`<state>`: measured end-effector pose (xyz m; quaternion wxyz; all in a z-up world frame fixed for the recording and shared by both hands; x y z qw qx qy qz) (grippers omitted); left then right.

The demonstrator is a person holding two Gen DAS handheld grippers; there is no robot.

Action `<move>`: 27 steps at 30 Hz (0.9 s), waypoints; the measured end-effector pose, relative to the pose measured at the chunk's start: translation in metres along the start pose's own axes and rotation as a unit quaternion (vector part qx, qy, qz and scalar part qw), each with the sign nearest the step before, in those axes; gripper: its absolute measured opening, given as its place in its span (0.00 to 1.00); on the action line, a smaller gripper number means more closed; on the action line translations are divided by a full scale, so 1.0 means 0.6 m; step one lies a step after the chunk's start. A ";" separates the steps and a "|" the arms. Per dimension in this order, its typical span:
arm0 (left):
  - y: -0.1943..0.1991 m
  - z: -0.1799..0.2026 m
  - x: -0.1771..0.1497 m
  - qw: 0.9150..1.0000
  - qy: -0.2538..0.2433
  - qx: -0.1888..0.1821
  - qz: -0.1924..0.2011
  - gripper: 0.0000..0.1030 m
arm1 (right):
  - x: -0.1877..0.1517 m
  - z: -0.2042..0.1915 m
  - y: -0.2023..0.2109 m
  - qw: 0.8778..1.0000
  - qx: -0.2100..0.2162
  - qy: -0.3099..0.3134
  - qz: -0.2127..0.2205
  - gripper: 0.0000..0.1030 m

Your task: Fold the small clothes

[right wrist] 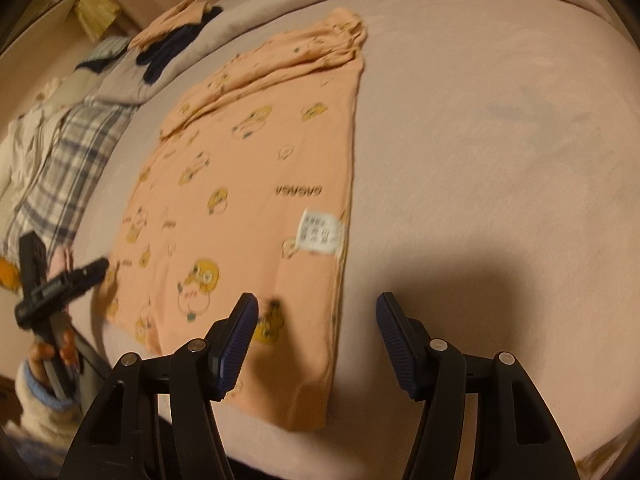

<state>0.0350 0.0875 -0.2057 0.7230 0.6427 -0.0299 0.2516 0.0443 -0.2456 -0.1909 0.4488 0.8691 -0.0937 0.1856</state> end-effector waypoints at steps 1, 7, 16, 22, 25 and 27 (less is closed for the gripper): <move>0.002 -0.005 -0.002 1.000 0.005 -0.004 0.001 0.77 | -0.007 -0.005 0.000 1.000 0.003 0.006 -0.008 0.60; 0.018 -0.008 -0.026 0.997 0.011 -0.071 -0.014 0.77 | -0.027 -0.015 -0.001 0.999 0.029 0.018 -0.027 0.60; 0.025 0.039 -0.049 0.978 0.019 -0.197 -0.063 0.76 | -0.030 -0.031 -0.011 0.996 0.078 0.017 -0.032 0.60; 0.009 0.045 -0.022 0.961 0.059 -0.257 -0.079 0.76 | -0.010 -0.025 -0.019 0.988 0.152 -0.034 0.004 0.60; 0.015 0.048 -0.020 0.961 0.053 -0.261 -0.078 0.76 | -0.009 -0.023 -0.015 0.984 0.170 -0.047 0.009 0.60; 0.022 0.055 -0.027 0.962 0.038 -0.260 -0.078 0.76 | -0.014 -0.029 -0.012 0.985 0.168 -0.039 0.005 0.60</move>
Point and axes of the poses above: each gripper's, at about its wrist camera, not at the fingertips, and y roughly against the way its jaws point, z to its right, x to its top, the point moved 10 cm from there along -y, roughly the way its jaws point, and after that the axes turned 13 degrees about x, right-handed, at the moved point
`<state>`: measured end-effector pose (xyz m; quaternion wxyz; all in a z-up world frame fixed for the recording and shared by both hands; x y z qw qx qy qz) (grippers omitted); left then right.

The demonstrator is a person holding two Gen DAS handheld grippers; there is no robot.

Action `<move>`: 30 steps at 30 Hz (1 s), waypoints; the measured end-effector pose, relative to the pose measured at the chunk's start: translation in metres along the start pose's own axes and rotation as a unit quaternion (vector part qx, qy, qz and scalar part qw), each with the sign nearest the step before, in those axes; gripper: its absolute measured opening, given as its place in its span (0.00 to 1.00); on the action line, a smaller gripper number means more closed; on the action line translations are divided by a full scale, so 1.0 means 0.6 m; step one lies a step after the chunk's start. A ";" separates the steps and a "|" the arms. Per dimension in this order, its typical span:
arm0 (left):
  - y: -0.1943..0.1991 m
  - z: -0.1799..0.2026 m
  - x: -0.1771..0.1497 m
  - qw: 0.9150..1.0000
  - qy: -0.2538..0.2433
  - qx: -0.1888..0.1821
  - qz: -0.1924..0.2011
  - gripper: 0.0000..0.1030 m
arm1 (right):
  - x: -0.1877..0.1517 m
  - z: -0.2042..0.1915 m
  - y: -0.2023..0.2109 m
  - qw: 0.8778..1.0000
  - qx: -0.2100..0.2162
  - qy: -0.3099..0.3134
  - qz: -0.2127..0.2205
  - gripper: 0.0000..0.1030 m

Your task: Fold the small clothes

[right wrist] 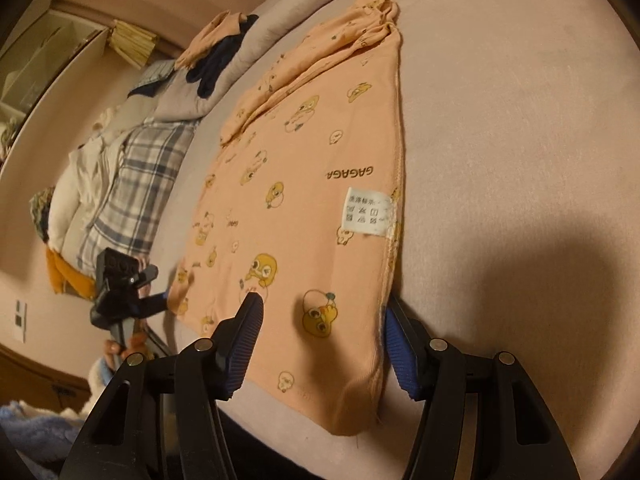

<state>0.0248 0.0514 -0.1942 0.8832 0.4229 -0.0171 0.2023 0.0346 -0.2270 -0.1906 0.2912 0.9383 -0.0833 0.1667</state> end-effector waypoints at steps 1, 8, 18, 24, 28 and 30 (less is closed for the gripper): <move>-0.001 0.003 -0.003 1.000 -0.006 0.000 -0.003 0.76 | -0.001 -0.002 -0.001 1.000 -0.001 0.004 -0.003 0.60; -0.030 0.013 0.013 0.999 -0.022 0.035 -0.004 0.61 | 0.025 -0.014 -0.041 0.999 -0.019 0.046 -0.010 0.44; -0.010 -0.008 0.005 0.999 0.012 0.036 0.012 0.04 | 0.018 -0.023 -0.003 0.997 -0.038 0.059 0.025 0.08; 0.037 0.057 0.020 0.997 -0.005 -0.058 0.056 0.04 | 0.046 -0.079 0.030 0.994 0.021 0.081 0.069 0.07; 0.078 0.102 0.021 0.990 -0.038 -0.101 0.096 0.03 | 0.047 -0.120 0.044 0.989 0.038 0.115 0.079 0.05; 0.090 0.110 0.018 0.988 -0.045 -0.109 0.103 0.01 | 0.042 -0.126 0.049 0.989 0.040 0.122 0.079 0.05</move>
Point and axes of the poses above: each gripper's, at about its wrist camera, not at the fingertips, and y roughly against the way its jaws point, z to its right, x to its top, the point moved 10 cm from there along -y, roughly the way its jaws point, and after that the axes turned 13 degrees about x, right-handed, at the moved point
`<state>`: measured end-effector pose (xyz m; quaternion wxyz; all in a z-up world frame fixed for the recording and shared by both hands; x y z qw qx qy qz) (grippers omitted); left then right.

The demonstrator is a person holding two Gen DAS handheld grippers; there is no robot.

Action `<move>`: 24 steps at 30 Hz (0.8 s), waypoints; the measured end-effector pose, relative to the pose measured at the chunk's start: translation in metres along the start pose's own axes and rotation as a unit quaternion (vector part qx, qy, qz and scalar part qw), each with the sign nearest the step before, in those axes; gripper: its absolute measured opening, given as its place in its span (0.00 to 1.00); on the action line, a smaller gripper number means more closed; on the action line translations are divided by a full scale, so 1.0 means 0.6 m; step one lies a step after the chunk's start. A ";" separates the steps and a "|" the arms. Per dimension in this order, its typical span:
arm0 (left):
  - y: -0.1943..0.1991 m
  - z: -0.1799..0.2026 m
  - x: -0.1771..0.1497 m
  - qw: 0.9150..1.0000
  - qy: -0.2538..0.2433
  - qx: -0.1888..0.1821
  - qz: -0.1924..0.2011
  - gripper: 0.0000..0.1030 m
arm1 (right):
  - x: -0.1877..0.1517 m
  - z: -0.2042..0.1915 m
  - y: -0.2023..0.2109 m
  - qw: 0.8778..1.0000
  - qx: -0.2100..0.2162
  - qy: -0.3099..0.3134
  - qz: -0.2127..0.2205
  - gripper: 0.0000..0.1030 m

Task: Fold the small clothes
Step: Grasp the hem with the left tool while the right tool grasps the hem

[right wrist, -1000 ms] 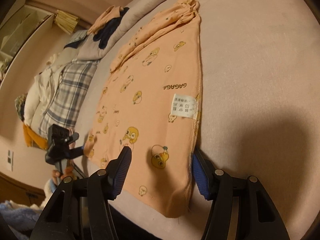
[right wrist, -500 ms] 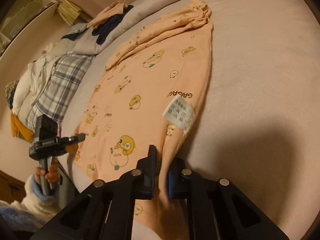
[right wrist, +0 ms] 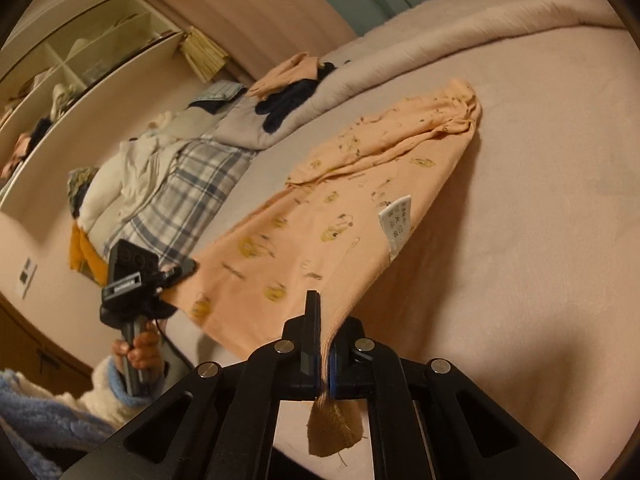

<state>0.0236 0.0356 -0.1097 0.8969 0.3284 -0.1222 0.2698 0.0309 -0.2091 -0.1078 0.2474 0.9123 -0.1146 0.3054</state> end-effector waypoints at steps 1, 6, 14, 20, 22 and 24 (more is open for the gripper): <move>0.001 0.002 -0.001 1.000 -0.002 -0.003 0.000 0.01 | -0.003 -0.003 0.002 1.000 0.006 0.000 0.002 0.05; 0.012 0.017 -0.006 0.999 -0.002 -0.032 0.006 0.00 | -0.015 -0.013 0.003 1.000 0.020 -0.002 0.002 0.05; 0.046 0.070 -0.013 0.998 -0.047 -0.045 0.010 0.00 | -0.010 -0.054 0.044 0.999 0.030 0.044 -0.010 0.05; 0.056 0.067 -0.004 0.998 -0.038 -0.043 0.017 0.00 | 0.014 -0.052 0.057 0.998 0.047 0.030 0.008 0.05; 0.043 0.054 0.009 0.999 -0.022 -0.035 0.015 0.00 | 0.027 -0.041 0.052 0.998 0.054 0.011 0.020 0.05; 0.041 0.040 0.017 0.999 -0.006 -0.032 0.011 0.00 | 0.044 -0.022 0.043 0.998 0.059 -0.021 0.030 0.05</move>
Point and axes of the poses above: each gripper's, at about its wrist camera, not at the fingertips, and y roughly against the way its jaws point, z to its right, x to its top, the point moved 10 cm from there along -y, roughly the way its jaws point, and after that the axes turned 13 degrees about x, right-handed, at the moved point
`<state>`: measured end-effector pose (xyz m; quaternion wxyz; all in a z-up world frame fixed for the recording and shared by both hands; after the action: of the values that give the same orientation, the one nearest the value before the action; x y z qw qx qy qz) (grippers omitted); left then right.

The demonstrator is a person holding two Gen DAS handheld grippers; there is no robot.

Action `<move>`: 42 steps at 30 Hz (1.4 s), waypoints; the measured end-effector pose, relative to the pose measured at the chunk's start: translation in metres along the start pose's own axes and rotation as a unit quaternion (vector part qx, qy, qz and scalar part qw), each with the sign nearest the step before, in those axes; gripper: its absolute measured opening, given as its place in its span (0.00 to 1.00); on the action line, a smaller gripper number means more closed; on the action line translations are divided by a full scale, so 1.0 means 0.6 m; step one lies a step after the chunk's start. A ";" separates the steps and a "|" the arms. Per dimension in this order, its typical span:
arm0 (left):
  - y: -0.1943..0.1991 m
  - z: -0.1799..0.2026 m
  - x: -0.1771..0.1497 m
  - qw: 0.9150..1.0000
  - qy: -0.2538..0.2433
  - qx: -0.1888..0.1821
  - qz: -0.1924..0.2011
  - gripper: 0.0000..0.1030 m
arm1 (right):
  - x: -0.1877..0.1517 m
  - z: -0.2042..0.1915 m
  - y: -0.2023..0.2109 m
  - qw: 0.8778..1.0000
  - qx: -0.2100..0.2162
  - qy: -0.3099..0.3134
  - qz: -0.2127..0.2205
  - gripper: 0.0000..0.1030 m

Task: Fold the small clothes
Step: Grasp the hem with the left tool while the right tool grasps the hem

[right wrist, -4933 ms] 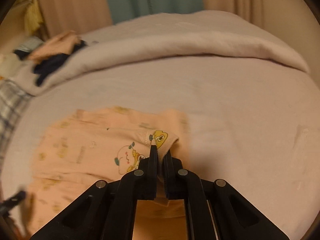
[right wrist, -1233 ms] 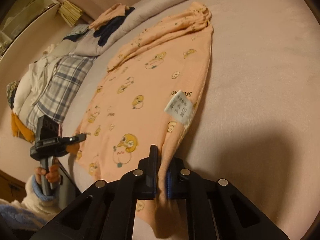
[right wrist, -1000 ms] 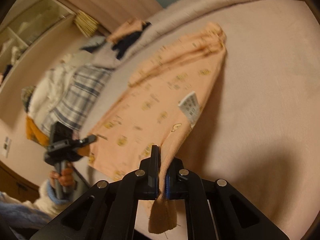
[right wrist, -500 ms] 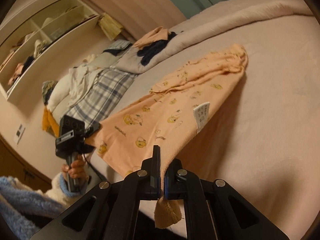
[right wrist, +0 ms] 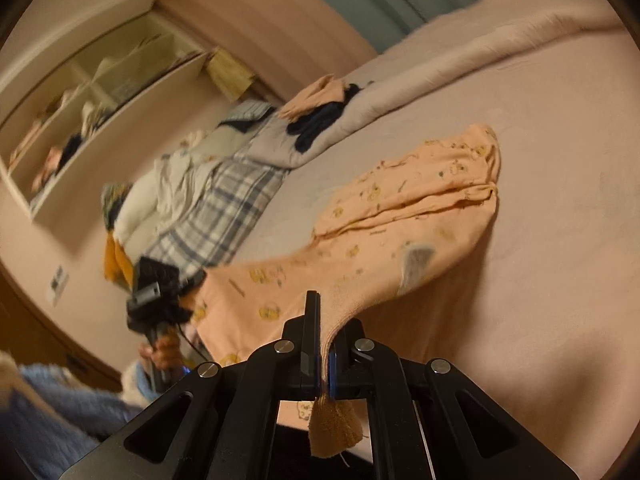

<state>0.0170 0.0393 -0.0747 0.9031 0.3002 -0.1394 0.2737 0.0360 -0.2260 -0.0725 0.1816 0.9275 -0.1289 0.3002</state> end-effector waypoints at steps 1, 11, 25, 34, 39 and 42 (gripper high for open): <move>-0.003 -0.005 0.007 1.000 0.007 0.002 -0.001 0.00 | 0.007 0.007 -0.003 1.000 0.002 -0.011 0.003 0.05; -0.052 -0.050 0.108 0.998 0.041 0.039 -0.007 0.00 | 0.124 0.073 -0.044 0.998 0.008 -0.060 0.031 0.05; -0.235 -0.184 0.304 0.980 0.161 0.107 -0.050 0.01 | 0.263 0.283 -0.142 0.974 -0.041 -0.220 0.039 0.05; -0.294 -0.265 0.312 0.962 0.205 0.156 -0.091 0.08 | 0.228 0.346 -0.142 0.952 -0.068 -0.299 0.001 0.31; -0.264 -0.236 0.312 0.970 0.184 0.127 -0.096 0.24 | 0.223 0.294 -0.125 0.960 -0.038 -0.277 -0.003 0.48; -0.262 -0.221 0.313 0.972 0.180 0.117 -0.095 0.24 | 0.211 0.275 -0.122 0.963 -0.034 -0.267 -0.025 0.48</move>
<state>0.2720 0.0929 -0.1731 0.8940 0.3609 0.0876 0.2507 0.2450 -0.2451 -0.1395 0.1797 0.9702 -0.1595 0.0325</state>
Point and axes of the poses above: each gripper's, at about its wrist camera, not at the fingertips, and y roughly against the way its jaws point, z to its right, x to its top, the point moved 10 cm from there along -y, roughly the way its jaws point, and after that the axes turned 13 degrees about x, right-handed, at the moved point
